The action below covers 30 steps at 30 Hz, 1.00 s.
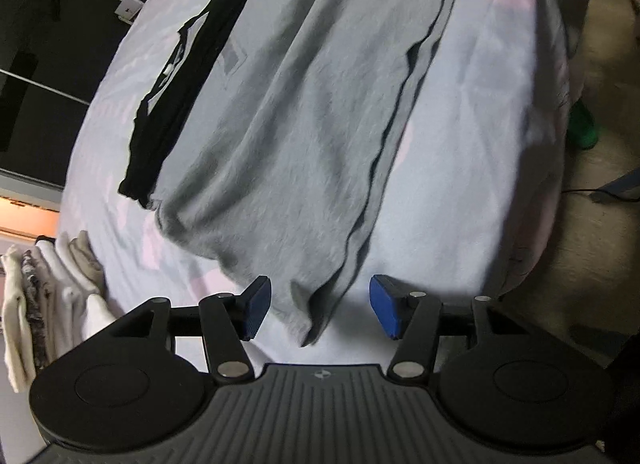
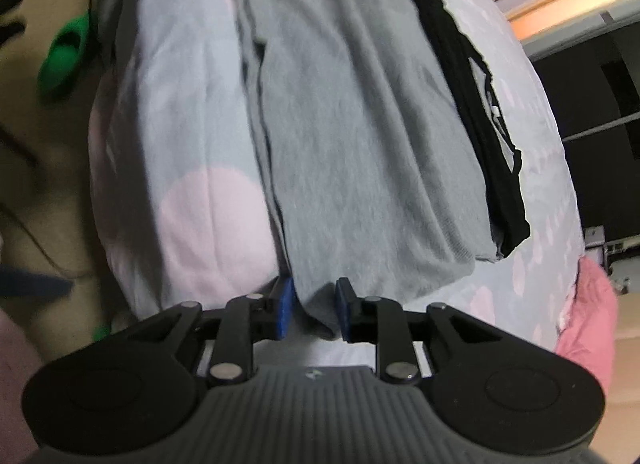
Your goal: Fold clothes
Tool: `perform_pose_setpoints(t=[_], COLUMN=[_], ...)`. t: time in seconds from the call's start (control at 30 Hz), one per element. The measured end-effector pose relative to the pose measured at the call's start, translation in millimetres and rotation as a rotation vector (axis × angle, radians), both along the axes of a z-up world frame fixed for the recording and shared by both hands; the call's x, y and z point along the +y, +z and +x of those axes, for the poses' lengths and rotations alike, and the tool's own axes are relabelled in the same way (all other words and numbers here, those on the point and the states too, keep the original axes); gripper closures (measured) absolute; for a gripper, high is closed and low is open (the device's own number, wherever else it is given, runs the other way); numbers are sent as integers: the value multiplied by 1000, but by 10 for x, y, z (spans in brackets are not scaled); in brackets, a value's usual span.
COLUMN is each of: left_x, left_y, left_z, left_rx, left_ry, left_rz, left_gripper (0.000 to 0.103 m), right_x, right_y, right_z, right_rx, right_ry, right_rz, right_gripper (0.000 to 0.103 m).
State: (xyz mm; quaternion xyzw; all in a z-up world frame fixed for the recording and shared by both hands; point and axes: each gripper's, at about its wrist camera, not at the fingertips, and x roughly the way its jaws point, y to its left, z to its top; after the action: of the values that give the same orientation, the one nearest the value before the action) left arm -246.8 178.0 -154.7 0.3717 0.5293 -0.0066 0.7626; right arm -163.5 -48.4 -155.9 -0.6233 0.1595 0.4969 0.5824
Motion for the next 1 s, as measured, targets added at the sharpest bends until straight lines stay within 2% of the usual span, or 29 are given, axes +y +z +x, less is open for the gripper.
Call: perform_pose_setpoints(t=[0.1,0.17,0.23,0.27,0.33,0.4,0.47,0.5,0.6,0.73,0.87,1.0], left_x=[31,36,26,22,23,51,108,143,261,406,445,507], left_y=[-24,-52,-77,-90,-126,-144,-94,-33,210,582,977,1336], left_z=[30,41,57,64,96,134,156,165,197,239,292,423], left_rx=[-15,-20,-20,-20,-23,-31,-40,-63,-164,-328,-484,-559], left_ry=[24,24,23,23,29,42,84,110,201,297,319,309], left_rz=[31,58,72,79,100,122,105,84,19,-51,-61,-62], left_gripper=[50,54,65,75,81,93,98,99,100,100,100,100], right_x=[-32,-42,-46,-51,-54,-49,-37,-25,8,35,59,86], right_y=[-55,-112,-150,-162,-197,-231,-193,-159,-29,255,600,987], right_z=[-52,-103,-164,-191,-198,-186,-158,-127,-11,153,241,380], right_rx=[-41,-95,-141,-157,-172,-192,-190,-192,-204,-226,-282,-294], right_ry=[27,66,106,124,137,137,117,97,25,-89,-157,-203], right_rz=[-13,-25,-33,-36,-36,-35,-30,-15,47,202,355,467], right_gripper=[76,71,69,69,69,69,77,93,93,95,95,96])
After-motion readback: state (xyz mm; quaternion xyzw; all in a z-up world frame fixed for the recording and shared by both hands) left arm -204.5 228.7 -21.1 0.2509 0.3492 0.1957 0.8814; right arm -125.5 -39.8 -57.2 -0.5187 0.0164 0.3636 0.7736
